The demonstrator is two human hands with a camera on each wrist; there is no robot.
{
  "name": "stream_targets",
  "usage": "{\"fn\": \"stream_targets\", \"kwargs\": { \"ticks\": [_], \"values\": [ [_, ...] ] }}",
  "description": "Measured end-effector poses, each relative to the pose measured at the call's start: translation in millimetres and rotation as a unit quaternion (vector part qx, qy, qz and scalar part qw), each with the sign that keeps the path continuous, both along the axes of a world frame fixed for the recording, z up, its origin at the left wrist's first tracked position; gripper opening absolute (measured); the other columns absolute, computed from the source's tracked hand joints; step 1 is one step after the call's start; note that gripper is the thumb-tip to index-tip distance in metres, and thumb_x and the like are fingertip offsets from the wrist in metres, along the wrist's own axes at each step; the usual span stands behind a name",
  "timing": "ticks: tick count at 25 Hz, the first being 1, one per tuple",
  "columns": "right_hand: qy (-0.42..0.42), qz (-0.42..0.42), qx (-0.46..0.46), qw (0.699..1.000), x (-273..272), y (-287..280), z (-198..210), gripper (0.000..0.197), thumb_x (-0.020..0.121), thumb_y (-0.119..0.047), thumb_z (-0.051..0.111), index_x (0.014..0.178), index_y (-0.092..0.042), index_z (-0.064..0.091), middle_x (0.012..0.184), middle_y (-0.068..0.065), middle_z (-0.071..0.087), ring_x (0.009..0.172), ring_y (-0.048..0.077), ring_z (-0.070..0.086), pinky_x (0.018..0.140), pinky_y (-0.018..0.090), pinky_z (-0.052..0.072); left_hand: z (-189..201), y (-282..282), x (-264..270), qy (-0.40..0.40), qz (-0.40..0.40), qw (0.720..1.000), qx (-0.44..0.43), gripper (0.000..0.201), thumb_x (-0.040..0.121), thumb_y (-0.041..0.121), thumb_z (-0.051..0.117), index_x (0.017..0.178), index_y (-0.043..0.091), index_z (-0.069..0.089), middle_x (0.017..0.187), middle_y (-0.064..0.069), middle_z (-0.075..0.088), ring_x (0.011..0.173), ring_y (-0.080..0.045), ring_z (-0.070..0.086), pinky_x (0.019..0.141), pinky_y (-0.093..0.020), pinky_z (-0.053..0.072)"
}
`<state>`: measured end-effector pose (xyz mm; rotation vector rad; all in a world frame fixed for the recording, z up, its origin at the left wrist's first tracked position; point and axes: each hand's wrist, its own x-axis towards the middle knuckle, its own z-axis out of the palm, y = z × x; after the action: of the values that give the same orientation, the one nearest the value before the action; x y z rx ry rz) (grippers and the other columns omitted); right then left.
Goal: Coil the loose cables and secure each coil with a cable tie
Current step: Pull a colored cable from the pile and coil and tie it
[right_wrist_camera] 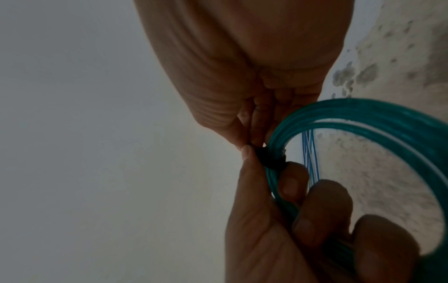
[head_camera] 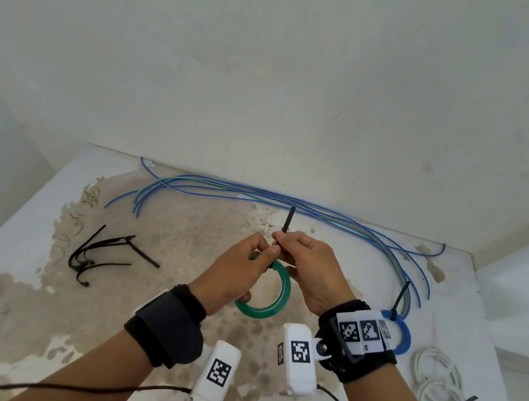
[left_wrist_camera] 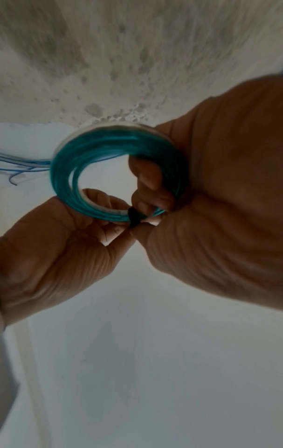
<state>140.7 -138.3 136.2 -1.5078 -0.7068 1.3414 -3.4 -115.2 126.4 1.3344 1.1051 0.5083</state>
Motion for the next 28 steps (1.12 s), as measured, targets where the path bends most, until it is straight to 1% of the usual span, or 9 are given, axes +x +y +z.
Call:
{"fn": "stream_targets", "kwargs": {
  "ticks": [5, 8, 11, 13, 17, 19, 21, 24, 28],
  "values": [
    [-0.018, -0.019, 0.047, 0.999, 1, 6, 6, 0.019, 0.093, -0.019, 0.071, 0.096, -0.001, 0.076, 0.081, 0.003, 0.071, 0.077, 0.013, 0.063, 0.078, 0.028, 0.053, 2, 2, -5, -0.01, -0.031, 0.999, 0.033, 0.023, 0.102, 0.038, 0.054, 0.091, 0.018, 0.048, 0.06, 0.012, 0.047, 0.05, -0.014, 0.032, 0.045, -0.029, 0.037],
    [0.033, -0.03, 0.031, 0.999, -3, 8, 2, 0.014, 0.093, -0.014, 0.071, 0.096, -0.002, 0.075, 0.077, 0.005, 0.068, 0.076, 0.016, 0.06, 0.077, 0.029, 0.051, 2, -1, -7, -0.011, -0.033, 0.999, 0.037, 0.024, 0.102, 0.035, 0.053, 0.095, 0.013, 0.046, 0.067, 0.001, 0.042, 0.053, -0.016, 0.029, 0.045, -0.03, 0.035],
    [0.125, -0.041, 0.005, 0.991, -12, 9, -2, 0.014, 0.097, -0.011, 0.065, 0.102, -0.001, 0.072, 0.077, 0.004, 0.066, 0.071, 0.013, 0.061, 0.069, 0.024, 0.051, 5, 0, -12, 0.007, -0.04, 0.999, 0.016, 0.023, 0.102, 0.033, 0.054, 0.093, 0.013, 0.047, 0.066, 0.003, 0.04, 0.051, -0.011, 0.03, 0.043, -0.027, 0.036],
    [0.138, -0.002, -0.005, 0.99, -13, 2, -4, 0.021, 0.101, -0.019, 0.06, 0.111, -0.003, 0.07, 0.087, 0.004, 0.071, 0.075, 0.013, 0.068, 0.067, 0.024, 0.055, 9, 3, -19, 0.004, -0.032, 0.999, -0.008, 0.023, 0.102, 0.033, 0.055, 0.092, 0.013, 0.049, 0.065, 0.005, 0.039, 0.05, -0.01, 0.03, 0.043, -0.026, 0.036],
    [0.08, 0.11, -0.047, 0.99, -19, -34, -17, 0.038, 0.103, -0.041, 0.053, 0.119, -0.011, 0.069, 0.11, 0.005, 0.076, 0.096, 0.022, 0.072, 0.079, 0.034, 0.057, 11, 15, -36, -0.02, 0.001, 0.999, -0.027, 0.024, 0.101, 0.035, 0.056, 0.091, 0.014, 0.051, 0.069, 0.004, 0.04, 0.052, -0.01, 0.033, 0.045, -0.027, 0.036],
    [0.102, 0.109, -0.037, 0.988, -31, -48, -23, 0.031, 0.104, -0.031, 0.055, 0.119, -0.008, 0.068, 0.106, 0.008, 0.076, 0.093, 0.023, 0.074, 0.076, 0.033, 0.06, 8, 17, -40, -0.011, -0.001, 1.0, -0.029, 0.025, 0.101, 0.036, 0.055, 0.095, 0.012, 0.055, 0.075, 0.0, 0.045, 0.057, -0.011, 0.039, 0.049, -0.027, 0.044],
    [0.085, 0.073, -0.024, 0.993, -41, -51, -25, 0.024, 0.103, -0.024, 0.055, 0.116, -0.007, 0.067, 0.101, 0.008, 0.076, 0.084, 0.018, 0.073, 0.071, 0.03, 0.061, 4, 17, -43, 0.0, 0.002, 0.999, -0.04, 0.03, 0.1, 0.041, 0.054, 0.104, 0.012, 0.058, 0.084, -0.003, 0.054, 0.065, -0.012, 0.048, 0.061, -0.029, 0.053],
    [0.102, 0.05, -0.016, 0.993, -52, -50, -21, 0.023, 0.104, -0.02, 0.053, 0.117, -0.006, 0.066, 0.095, 0.006, 0.075, 0.079, 0.015, 0.072, 0.066, 0.027, 0.061, 0, 16, -68, -0.077, 0.038, 0.986, -0.141, 0.037, 0.099, 0.042, 0.055, 0.115, 0.008, 0.059, 0.094, -0.006, 0.069, 0.076, -0.016, 0.064, 0.083, -0.036, 0.055],
    [0.146, 0.027, -0.019, 0.989, -77, -51, -16, 0.028, 0.104, -0.025, 0.052, 0.122, -0.008, 0.064, 0.095, 0.002, 0.074, 0.084, 0.015, 0.073, 0.061, 0.027, 0.059, -5, 4, -118, -0.166, 0.009, 0.964, -0.207, 0.034, 0.09, 0.031, 0.061, 0.116, 0.008, 0.065, 0.1, -0.006, 0.076, 0.092, -0.016, 0.073, 0.081, -0.026, 0.059]
  ]
}}
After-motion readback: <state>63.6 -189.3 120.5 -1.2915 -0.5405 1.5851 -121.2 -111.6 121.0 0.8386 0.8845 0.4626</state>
